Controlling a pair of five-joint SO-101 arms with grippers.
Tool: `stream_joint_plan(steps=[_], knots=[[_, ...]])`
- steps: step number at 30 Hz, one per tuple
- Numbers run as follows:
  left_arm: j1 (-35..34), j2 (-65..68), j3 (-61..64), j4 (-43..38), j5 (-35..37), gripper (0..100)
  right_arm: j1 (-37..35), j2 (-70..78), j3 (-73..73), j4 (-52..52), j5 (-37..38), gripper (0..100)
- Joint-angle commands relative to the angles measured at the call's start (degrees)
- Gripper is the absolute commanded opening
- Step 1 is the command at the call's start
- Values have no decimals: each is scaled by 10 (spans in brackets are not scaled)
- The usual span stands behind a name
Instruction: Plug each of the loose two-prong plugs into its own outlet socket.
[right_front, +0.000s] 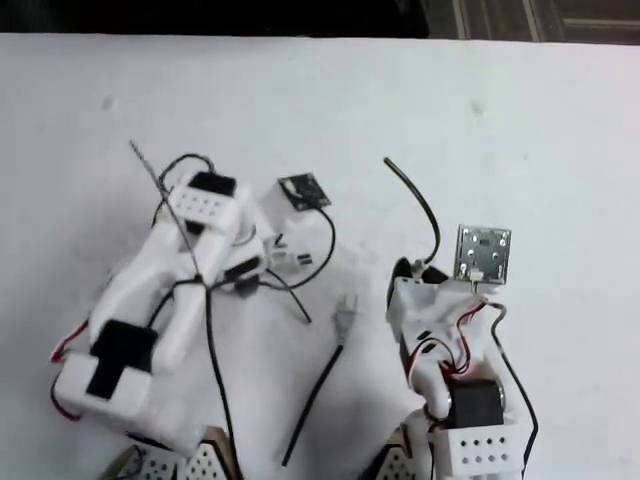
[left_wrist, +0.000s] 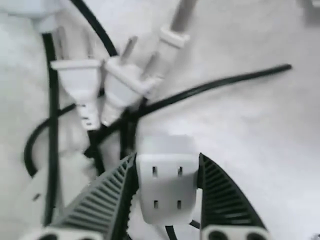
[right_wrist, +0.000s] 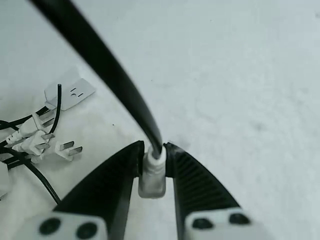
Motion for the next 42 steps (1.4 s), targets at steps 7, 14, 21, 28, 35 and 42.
stream_joint_plan(steps=[7,14,21,28,35,42], knots=[[54,-95,133,-105,129,20,2,-6,-4,-12,1,17],[51,-95,135,-125,201,80,2,-6,-4,-12,1,17],[51,-101,132,-122,205,90,2,-6,-4,-12,1,17],[45,-102,80,-60,209,162,3,-6,-6,-12,-1,17],[14,-102,-5,27,209,166,-1,-6,-6,-12,1,17],[35,-100,34,4,228,220,-21,-6,-4,-11,1,17]])
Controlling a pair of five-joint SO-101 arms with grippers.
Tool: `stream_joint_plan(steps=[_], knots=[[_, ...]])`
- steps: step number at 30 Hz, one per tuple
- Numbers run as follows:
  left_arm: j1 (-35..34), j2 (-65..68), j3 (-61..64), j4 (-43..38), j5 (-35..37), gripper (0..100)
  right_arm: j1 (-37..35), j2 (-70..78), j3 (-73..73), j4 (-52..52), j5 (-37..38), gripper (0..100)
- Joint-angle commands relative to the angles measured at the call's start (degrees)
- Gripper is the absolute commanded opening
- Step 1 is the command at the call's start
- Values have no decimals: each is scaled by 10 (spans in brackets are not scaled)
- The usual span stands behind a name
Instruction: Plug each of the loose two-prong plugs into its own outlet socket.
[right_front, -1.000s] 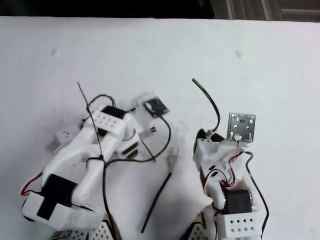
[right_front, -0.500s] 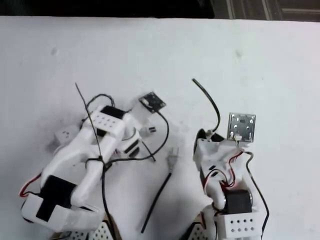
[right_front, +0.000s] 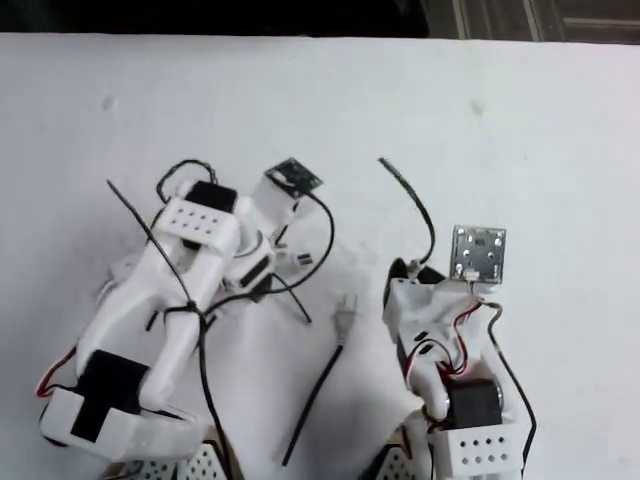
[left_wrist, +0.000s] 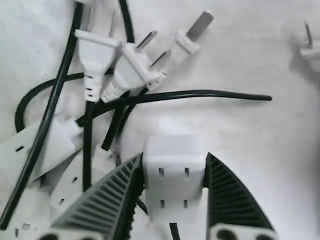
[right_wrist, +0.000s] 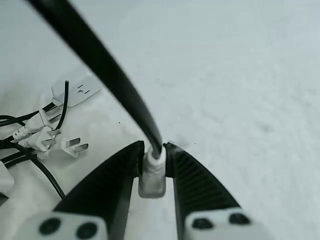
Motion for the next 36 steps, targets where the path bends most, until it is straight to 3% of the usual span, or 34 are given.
stream_joint_plan(steps=[1,9,17,20,25,30,36], knots=[[5,-26,15,-22,38,239,-6,-6,-4,-11,1,17],[2,-45,18,-20,68,282,-7,-6,-3,-10,1,18],[-124,-209,-4,12,63,160,-8,-6,-3,-11,1,18],[-147,-236,37,11,58,166,-24,-6,-3,-8,1,18],[-73,-240,132,1,-22,203,-34,-2,-3,-8,1,18],[-7,-237,215,-101,0,207,-32,-6,8,-11,1,18],[9,-236,308,-225,-1,235,-31,-6,10,-11,1,18]])
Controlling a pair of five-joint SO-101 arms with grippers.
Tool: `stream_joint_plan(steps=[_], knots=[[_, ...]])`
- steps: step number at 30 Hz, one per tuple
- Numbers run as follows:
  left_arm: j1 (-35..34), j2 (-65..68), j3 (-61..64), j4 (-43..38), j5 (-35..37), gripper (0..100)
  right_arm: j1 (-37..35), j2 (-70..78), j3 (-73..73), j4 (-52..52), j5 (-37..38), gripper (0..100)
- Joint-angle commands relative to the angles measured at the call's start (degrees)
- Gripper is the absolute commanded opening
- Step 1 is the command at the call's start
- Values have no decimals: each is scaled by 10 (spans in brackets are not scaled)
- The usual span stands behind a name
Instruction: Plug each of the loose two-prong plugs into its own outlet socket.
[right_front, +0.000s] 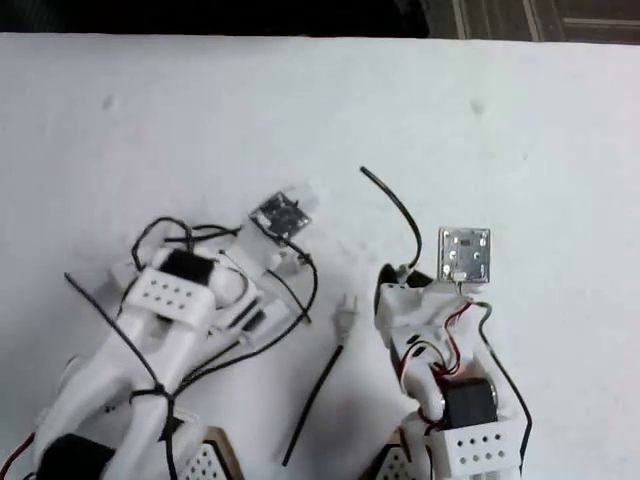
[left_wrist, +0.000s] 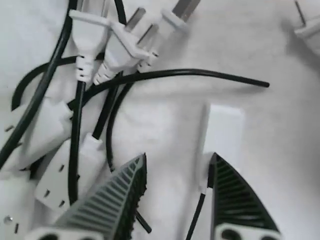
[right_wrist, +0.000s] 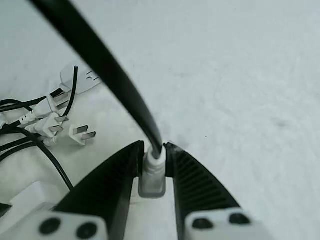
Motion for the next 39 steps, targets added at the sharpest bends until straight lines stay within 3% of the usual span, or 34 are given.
stream_joint_plan(steps=[1,16,23,28,35,39], knots=[[2,-5,33,-64,6,252,-2,-6,-4,-11,1,18],[-62,-4,36,-100,4,271,-2,-6,-4,-11,1,18],[-145,-5,-22,-95,4,270,-2,-6,-4,-10,1,18],[-159,-9,-82,-4,-37,270,-3,-6,-4,-11,1,18],[-105,-10,-149,135,-38,269,-3,-6,-4,-11,1,18],[-106,-47,-183,178,-38,184,-7,-6,-5,-9,1,18]])
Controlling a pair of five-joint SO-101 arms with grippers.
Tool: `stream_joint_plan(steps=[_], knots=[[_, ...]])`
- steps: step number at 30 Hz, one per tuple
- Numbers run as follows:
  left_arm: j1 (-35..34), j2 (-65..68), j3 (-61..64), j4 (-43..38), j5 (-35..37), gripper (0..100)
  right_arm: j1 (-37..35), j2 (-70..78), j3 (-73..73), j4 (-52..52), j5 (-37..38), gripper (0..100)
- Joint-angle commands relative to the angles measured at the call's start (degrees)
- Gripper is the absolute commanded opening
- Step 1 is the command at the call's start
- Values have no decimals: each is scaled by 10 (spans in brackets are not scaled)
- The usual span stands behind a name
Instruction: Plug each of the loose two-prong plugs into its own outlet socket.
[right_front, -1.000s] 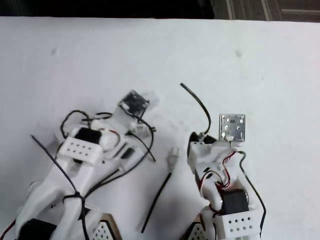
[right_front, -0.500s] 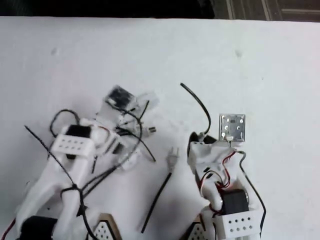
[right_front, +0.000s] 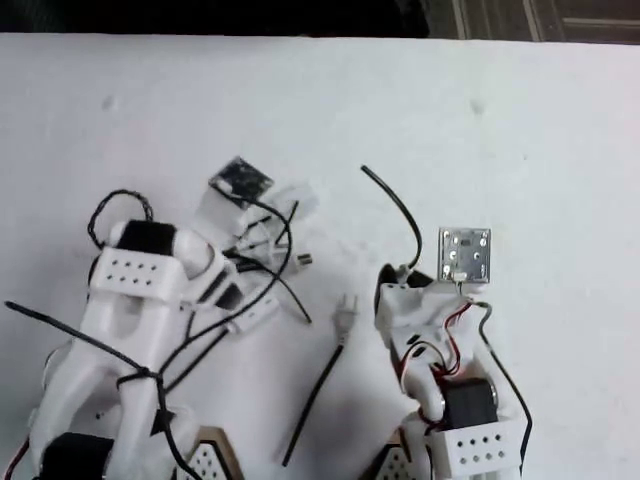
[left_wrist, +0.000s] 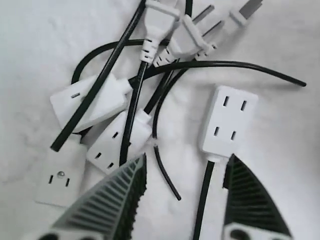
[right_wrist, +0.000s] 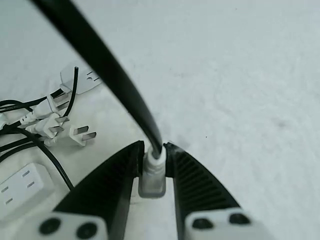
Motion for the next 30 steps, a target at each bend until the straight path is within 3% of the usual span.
stream_joint_plan(steps=[1,4,8,14,17,23,26,30], knots=[[-9,-62,-47,37,-7,152,-7,-6,-8,-8,1,18],[-45,-137,-48,43,-7,85,-39,-5,-25,-1,2,18],[-130,-234,-11,40,-8,70,-128,-2,-58,24,2,18],[-281,-332,110,-40,-8,68,-284,-1,-63,20,38,18],[-327,-356,183,-83,-7,68,-329,0,-61,-15,42,17],[-357,-367,287,-145,13,68,-364,24,-29,-106,94,17],[-356,-368,321,-177,69,68,-364,89,-11,-173,102,17],[-356,-369,323,-185,76,68,-364,201,-21,-245,98,17]])
